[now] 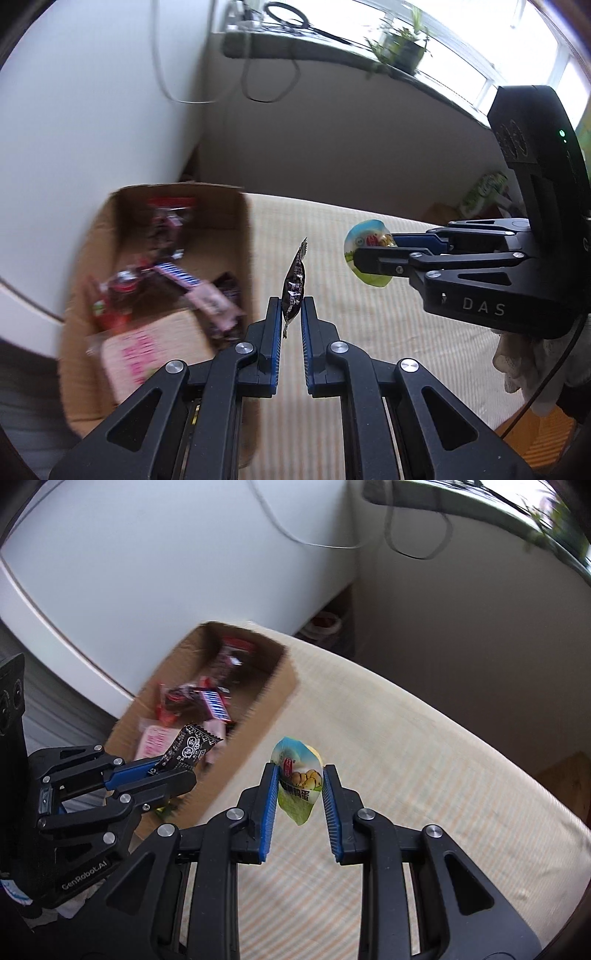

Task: Organize snacks
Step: 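Carry the black candy and egg-shaped jelly into the box and open both tools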

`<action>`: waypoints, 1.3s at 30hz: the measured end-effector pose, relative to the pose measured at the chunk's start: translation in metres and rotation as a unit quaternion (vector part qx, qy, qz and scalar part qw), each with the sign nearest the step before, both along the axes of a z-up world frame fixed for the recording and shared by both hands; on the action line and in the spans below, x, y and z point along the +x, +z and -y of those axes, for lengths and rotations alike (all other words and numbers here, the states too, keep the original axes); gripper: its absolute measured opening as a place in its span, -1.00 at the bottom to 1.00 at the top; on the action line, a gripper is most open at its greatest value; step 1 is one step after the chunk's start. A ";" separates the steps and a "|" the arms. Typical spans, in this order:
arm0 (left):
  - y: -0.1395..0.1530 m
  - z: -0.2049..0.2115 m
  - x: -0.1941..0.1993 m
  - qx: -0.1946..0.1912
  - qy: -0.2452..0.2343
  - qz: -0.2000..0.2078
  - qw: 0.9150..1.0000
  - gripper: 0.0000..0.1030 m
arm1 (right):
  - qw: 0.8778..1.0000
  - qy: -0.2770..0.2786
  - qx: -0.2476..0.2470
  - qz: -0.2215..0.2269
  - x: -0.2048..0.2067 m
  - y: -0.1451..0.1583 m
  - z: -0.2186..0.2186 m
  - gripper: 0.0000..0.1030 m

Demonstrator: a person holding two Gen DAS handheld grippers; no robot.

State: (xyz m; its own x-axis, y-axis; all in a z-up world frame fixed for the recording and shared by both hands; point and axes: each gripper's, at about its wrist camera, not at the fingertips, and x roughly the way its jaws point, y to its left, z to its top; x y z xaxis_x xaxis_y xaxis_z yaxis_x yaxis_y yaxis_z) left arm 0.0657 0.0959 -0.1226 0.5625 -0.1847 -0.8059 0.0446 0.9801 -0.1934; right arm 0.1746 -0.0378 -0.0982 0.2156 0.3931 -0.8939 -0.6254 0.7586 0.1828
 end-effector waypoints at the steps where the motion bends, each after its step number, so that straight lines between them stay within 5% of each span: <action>1: 0.000 0.000 -0.001 0.005 0.005 0.002 1.000 -0.83 | 1.000 0.007 0.000 0.001 -0.002 0.000 -0.008 -0.52; 13: 0.005 -0.049 -0.021 0.009 0.073 0.007 0.997 -0.82 | 0.998 0.062 0.001 -0.002 -0.012 0.002 -0.079 -0.52; 27: 0.013 -0.071 -0.031 -0.008 0.103 0.018 0.995 -0.81 | 0.998 0.069 -0.011 -0.001 -0.020 0.003 -0.107 -0.51; 29: 0.014 -0.073 -0.033 -0.010 0.110 0.017 0.994 -0.75 | 0.998 0.066 -0.013 -0.001 -0.020 0.004 -0.105 -0.51; 31: 0.016 -0.074 -0.035 -0.007 0.114 0.019 0.993 -0.41 | 0.998 0.063 -0.012 0.002 -0.020 0.005 -0.104 -0.50; 33: 0.017 -0.074 -0.036 -0.004 0.117 0.021 0.993 -0.30 | 0.998 0.059 -0.011 0.003 -0.020 0.007 -0.101 -0.50; 39: 0.022 -0.070 -0.042 -0.005 0.115 0.023 0.993 -0.29 | 0.999 0.051 -0.003 0.011 -0.026 0.015 -0.090 -0.49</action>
